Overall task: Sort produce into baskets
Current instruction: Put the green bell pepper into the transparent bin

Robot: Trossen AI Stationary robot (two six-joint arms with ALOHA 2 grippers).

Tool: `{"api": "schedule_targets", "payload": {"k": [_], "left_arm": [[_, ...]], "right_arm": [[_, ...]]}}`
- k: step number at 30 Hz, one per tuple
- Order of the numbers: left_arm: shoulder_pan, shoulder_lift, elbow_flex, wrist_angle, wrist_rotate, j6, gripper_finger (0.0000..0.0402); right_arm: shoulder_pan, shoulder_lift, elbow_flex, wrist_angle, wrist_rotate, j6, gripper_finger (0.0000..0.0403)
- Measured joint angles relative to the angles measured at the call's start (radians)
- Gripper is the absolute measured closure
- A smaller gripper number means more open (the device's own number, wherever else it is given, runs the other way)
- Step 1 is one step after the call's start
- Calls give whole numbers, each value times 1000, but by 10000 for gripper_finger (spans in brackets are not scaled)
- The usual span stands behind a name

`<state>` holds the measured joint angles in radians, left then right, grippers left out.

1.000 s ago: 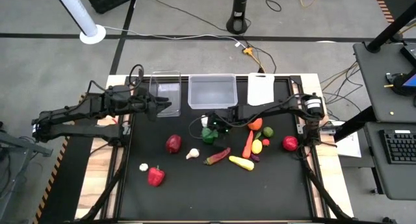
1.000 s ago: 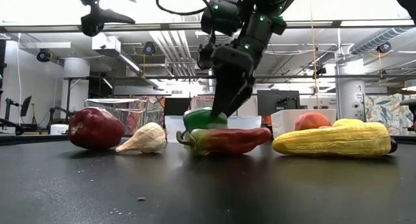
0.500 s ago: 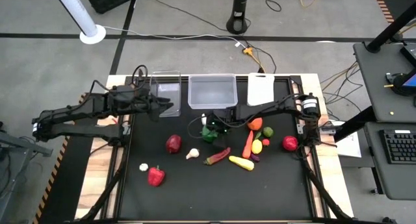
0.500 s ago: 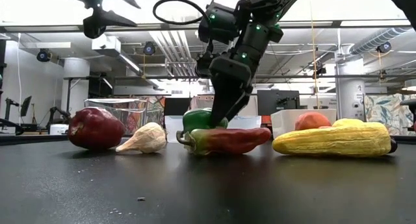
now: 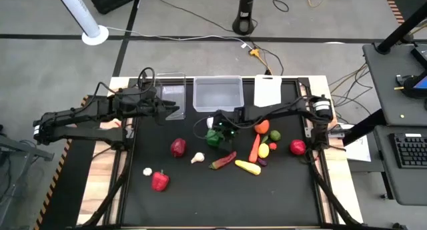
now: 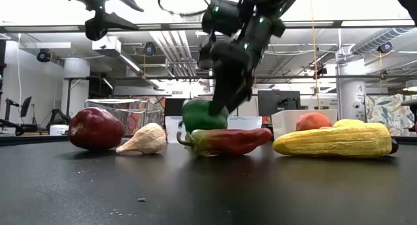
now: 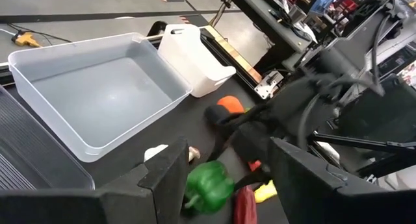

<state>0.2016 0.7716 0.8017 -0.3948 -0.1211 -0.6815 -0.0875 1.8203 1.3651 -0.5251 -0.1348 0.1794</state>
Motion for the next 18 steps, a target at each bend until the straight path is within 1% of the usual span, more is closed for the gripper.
{"api": "schedule_targets", "payload": {"k": [5, 10, 12, 18], "left_arm": [[0, 0, 0, 7, 1, 0, 209], [0, 1, 0, 27, 2, 0, 209], [0, 2, 0, 44, 2, 0, 209], [0, 2, 0, 116, 2, 1, 209]], "right_arm": [[-7, -90, 2, -19, -3, 71, 163], [-44, -167, 29, -41, -5, 190, 163], [-66, -178, 56, -67, -5, 220, 163], [-148, -175, 167, -83, -1, 218, 162]]}}
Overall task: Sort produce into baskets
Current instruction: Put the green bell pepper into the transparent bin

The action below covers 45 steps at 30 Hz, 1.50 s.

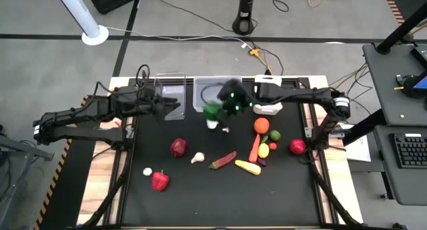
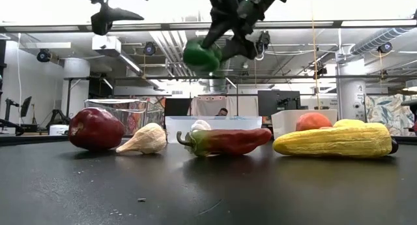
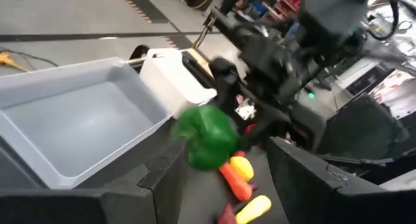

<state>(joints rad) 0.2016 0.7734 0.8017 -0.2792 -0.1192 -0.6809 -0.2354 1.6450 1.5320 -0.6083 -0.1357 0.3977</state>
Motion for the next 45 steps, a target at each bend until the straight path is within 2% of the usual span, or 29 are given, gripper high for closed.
{"api": "schedule_targets", "payload": {"k": [8, 12, 24, 31, 45], "left_arm": [[0, 2, 24, -18, -1, -8, 209], [0, 5, 30, -21, -2, -12, 209], [0, 16, 34, -21, -29, -18, 209], [0, 33, 34, -27, -29, -48, 209], [0, 39, 34, -84, -29, -71, 209]], "right_arm": [[-134, 45, 52, 21, 26, -28, 162], [-167, 80, 49, 73, 57, -77, 162], [-218, 217, 44, 64, 81, -49, 161], [-243, 218, 44, 5, 137, -52, 161], [-331, 213, 44, -128, 162, -133, 161]]}}
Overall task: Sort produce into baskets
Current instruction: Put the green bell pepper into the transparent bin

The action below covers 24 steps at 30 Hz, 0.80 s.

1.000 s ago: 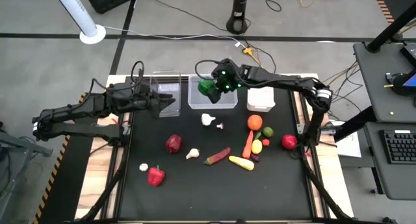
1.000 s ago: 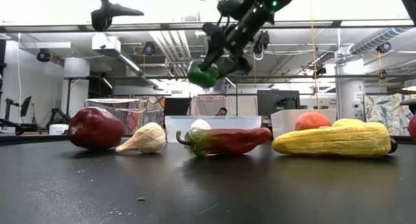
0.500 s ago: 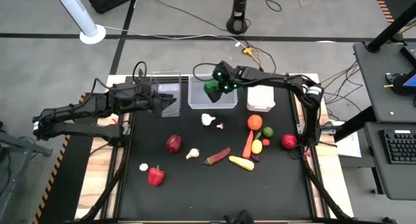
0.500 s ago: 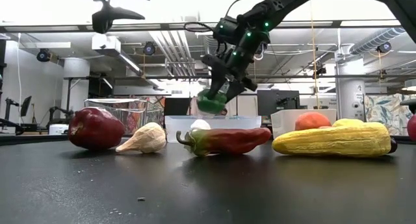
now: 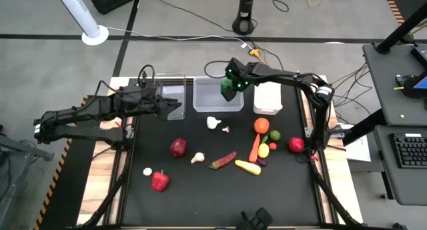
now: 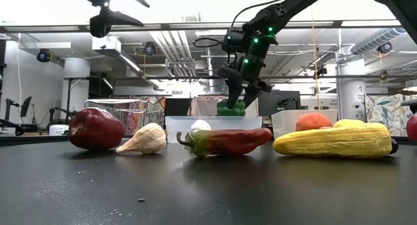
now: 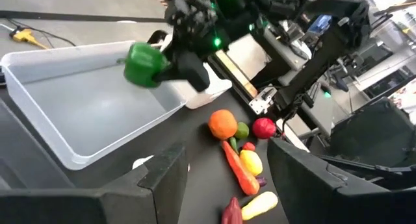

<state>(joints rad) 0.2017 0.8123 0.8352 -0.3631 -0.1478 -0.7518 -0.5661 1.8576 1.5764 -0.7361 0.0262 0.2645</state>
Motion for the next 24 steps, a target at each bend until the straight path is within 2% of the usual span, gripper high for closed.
{"api": "schedule_targets", "payload": {"k": [12, 18, 24], "left_arm": [[0, 1, 0, -29, 0, 2, 209], [0, 0, 0, -78, 5, -18, 209], [-6, 6, 0, -151, 61, -54, 209]], "right_arm": [[-63, 36, -10, 6, 15, 5, 159], [-61, 46, -10, 7, 11, 4, 116], [-62, 46, -10, -3, 12, 4, 81]]}}
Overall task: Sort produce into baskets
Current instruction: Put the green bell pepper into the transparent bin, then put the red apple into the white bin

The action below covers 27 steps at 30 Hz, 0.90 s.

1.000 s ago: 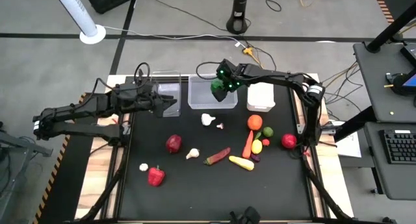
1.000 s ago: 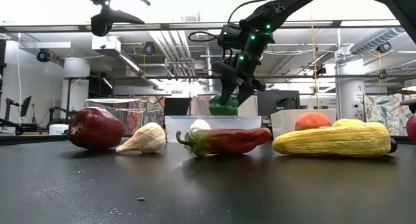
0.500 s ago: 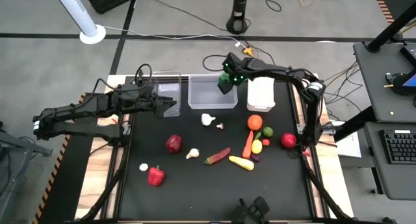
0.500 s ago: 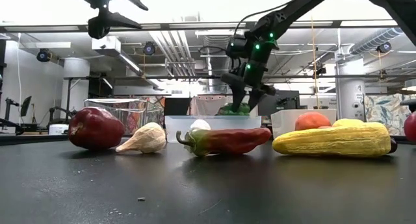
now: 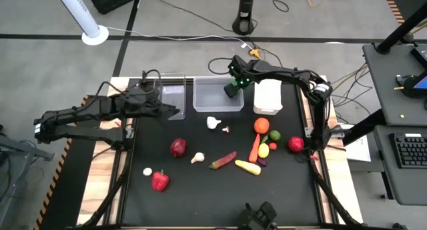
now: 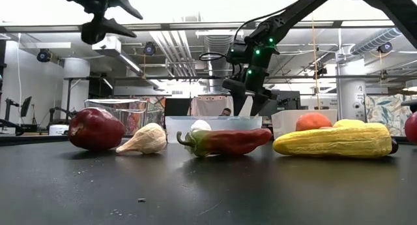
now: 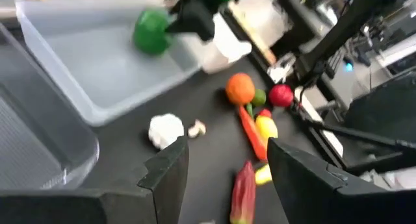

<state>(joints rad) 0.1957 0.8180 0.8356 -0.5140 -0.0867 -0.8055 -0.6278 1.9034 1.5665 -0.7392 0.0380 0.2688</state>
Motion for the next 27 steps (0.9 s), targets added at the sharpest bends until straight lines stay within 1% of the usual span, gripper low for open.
{"api": "schedule_targets", "payload": {"k": [4, 7, 11, 14, 16, 20, 27], "left_arm": [[-26, 0, 0, -92, 34, -67, 209], [-79, 1, 0, -198, 63, -155, 209], [-211, 28, 0, -301, 70, -284, 210], [-320, 88, 0, -336, 40, -378, 210], [-369, 142, 0, -356, 16, -435, 210], [-385, 257, 0, -360, 6, -513, 210], [-382, 417, 39, -361, -6, -501, 209]], "right_arm": [[1, -3, 0, -18, -8, 0, 78], [4, -19, 2, -44, -19, 0, 77], [14, -51, 3, -49, -26, -6, 76], [24, -71, 3, -47, -41, -9, 76], [33, -83, 3, -41, -42, -19, 76], [45, -89, 11, -40, -42, -28, 77], [55, -89, 11, -34, -53, -35, 74]]}}
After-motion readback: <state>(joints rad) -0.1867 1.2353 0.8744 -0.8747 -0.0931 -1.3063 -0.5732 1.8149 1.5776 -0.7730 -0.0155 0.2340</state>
